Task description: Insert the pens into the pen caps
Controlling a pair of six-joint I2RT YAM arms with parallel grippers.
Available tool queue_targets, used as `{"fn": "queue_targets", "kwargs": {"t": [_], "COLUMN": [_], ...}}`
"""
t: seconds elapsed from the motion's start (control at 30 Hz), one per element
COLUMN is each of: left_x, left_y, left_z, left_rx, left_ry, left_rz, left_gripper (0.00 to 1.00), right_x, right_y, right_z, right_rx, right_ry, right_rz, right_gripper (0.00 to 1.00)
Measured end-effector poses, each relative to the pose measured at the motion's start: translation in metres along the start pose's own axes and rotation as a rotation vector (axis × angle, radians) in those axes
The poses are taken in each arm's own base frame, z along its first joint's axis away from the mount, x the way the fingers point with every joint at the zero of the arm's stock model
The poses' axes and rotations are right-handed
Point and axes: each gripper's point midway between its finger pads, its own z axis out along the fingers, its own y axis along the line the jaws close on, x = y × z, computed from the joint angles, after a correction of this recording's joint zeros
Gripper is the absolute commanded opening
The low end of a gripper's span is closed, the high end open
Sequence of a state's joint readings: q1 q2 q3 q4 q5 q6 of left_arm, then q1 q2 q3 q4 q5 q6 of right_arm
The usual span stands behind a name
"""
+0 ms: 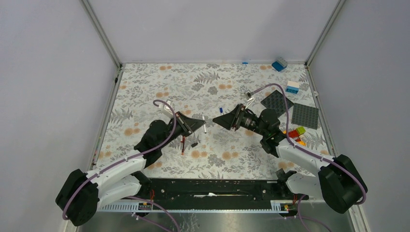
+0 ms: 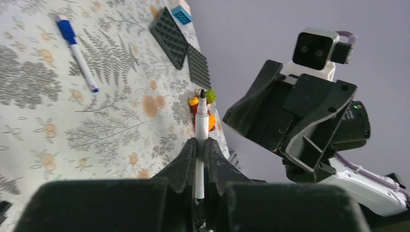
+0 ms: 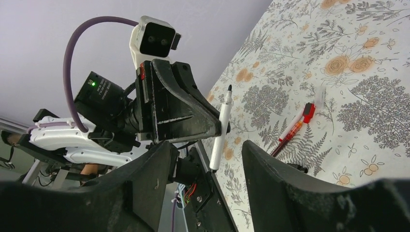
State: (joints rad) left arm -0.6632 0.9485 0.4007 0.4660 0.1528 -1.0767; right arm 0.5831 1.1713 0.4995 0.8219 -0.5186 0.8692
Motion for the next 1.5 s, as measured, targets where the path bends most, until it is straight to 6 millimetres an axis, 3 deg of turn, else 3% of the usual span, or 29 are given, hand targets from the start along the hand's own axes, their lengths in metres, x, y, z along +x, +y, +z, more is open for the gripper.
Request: {"fn": "queue_targets", "kwargs": {"t": [0.2,0.5,1.07,1.5], "left_x": [0.011,0.004,0.001,0.002], "left_y": [-0.017,-0.041,-0.047,-0.047], "left_z": [0.005,0.005,0.006,0.006], "left_rx": [0.087,0.189,0.223,0.224], "left_ry": [0.001,-0.047,-0.068,-0.069], "left_rz": [-0.023,-0.033,-0.032,-0.031], "left_gripper": [0.00,0.00,0.00,0.00], "right_x": [0.005,0.011,0.033,0.032], "right_y": [0.001,0.004,0.012,0.016], "right_z": [0.000,0.001,0.003,0.009], "right_rx": [-0.009,-0.022,-0.070,-0.085], "right_ry": [0.019,0.044,0.130,0.136], "right_rz": [0.003,0.006,0.020,0.027], "right_gripper": [0.57,0.51,0.41,0.27]}}
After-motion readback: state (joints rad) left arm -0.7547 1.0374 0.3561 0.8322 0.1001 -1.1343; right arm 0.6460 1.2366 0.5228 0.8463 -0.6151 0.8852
